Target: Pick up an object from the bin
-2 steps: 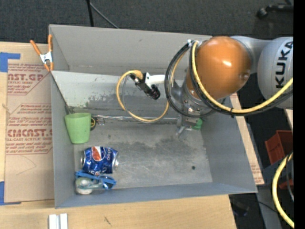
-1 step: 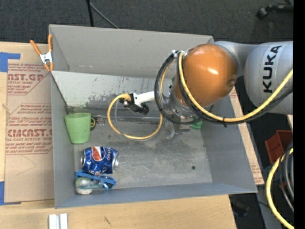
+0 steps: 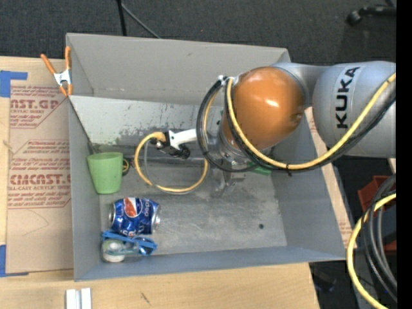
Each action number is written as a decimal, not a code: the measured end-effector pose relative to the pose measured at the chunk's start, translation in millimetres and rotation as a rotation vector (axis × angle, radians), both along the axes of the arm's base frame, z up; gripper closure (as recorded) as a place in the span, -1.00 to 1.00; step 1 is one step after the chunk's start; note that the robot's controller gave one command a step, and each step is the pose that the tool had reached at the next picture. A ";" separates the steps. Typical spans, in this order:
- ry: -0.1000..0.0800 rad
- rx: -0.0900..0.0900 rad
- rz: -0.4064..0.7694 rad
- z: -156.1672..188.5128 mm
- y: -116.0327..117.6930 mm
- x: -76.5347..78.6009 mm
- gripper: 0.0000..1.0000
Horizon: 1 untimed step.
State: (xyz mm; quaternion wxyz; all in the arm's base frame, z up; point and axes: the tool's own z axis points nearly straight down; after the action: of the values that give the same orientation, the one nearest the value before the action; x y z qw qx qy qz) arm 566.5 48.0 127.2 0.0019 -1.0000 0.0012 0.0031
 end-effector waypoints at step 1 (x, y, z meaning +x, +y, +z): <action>-0.002 -0.001 -0.002 -7.5 -21.0 3.6 1.00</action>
Offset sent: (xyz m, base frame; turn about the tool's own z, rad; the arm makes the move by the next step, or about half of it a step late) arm 0.0045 -0.0218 -0.0062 -0.0024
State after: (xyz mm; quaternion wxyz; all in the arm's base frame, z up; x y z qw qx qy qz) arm 570.1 27.1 119.7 0.0012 -1.0000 0.0021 0.0021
